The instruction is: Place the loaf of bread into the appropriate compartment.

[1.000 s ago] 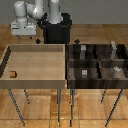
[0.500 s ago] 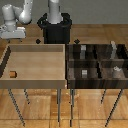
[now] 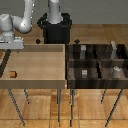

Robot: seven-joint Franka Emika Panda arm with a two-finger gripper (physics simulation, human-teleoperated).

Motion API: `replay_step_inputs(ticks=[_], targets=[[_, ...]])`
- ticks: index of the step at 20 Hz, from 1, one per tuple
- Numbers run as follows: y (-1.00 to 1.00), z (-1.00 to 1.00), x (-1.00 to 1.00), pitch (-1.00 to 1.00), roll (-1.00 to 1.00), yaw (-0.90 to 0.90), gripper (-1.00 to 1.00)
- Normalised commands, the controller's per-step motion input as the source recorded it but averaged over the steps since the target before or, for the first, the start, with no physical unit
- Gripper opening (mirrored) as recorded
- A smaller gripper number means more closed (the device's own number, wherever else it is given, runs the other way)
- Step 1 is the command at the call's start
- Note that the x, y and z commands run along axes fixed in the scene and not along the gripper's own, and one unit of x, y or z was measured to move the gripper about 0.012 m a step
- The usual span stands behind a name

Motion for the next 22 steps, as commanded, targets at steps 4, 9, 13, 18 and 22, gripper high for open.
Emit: replay_step_inputs(ticks=[4, 9, 13, 18, 22], targets=[[0.00, 0.00, 1.00, 0.00, 0.00, 0.00, 1.00], [0.00, -0.30, 0.60, 0.00, 0.00, 0.00, 1.00], [0.00, -1.00, 0.00, 0.00, 0.00, 0.00, 1.00], [0.00, -1.00, 0.00, 0.00, 0.00, 0.00, 1.00], [0.00, -1.00, 0.00, 0.00, 0.00, 0.00, 1.00]])
